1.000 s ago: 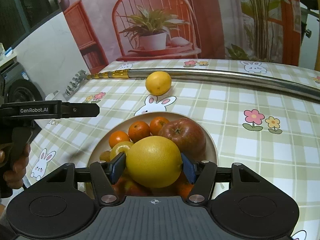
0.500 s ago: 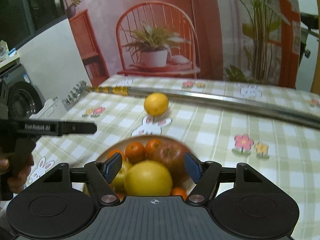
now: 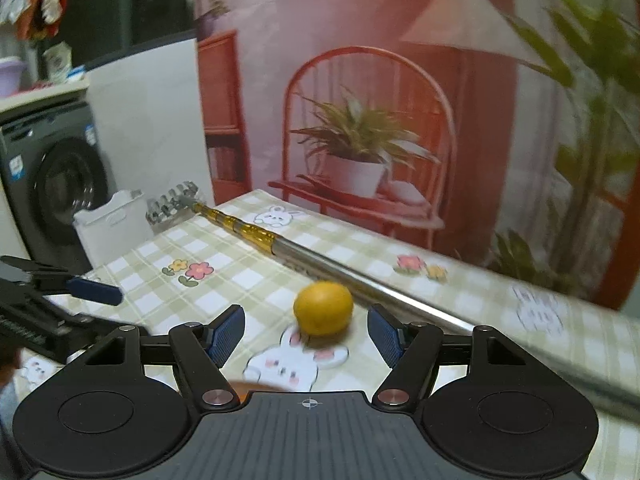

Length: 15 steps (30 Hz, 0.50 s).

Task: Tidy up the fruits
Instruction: 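Move the right tool to the lemon by the rod and grasp it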

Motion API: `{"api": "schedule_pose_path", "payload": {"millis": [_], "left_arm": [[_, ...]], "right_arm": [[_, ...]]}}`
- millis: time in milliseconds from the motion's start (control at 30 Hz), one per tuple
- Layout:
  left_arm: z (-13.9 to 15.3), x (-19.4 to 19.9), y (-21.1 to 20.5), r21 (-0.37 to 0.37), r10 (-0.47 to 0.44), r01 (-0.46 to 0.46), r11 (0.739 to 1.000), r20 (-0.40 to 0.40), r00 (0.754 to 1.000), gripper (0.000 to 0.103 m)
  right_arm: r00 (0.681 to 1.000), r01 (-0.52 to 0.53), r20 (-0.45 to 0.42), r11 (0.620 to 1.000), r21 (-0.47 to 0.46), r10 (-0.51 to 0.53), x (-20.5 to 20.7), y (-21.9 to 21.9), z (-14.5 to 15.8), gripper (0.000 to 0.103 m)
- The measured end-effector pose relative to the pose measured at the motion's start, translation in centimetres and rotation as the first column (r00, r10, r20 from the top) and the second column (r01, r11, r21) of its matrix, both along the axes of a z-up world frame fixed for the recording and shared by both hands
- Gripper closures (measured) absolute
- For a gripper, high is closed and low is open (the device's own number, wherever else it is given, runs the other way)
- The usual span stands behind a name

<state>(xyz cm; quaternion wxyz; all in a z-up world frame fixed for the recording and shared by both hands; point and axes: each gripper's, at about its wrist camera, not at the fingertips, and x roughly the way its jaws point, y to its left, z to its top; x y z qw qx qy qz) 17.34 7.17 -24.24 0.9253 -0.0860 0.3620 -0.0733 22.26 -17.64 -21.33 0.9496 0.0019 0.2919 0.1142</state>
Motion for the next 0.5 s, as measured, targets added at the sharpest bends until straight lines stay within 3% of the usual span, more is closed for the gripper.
{"api": "schedule_pose_path", "payload": {"millis": [500], "left_arm": [[-1.3,0.8,1.4,-0.007,0.039,-0.04,0.999,-0.052,0.998,0.005]], "right_arm": [[0.988,-0.036,-0.151,0.999,0.008,0.037,9.9,0.2,-5.3,0.039]]}}
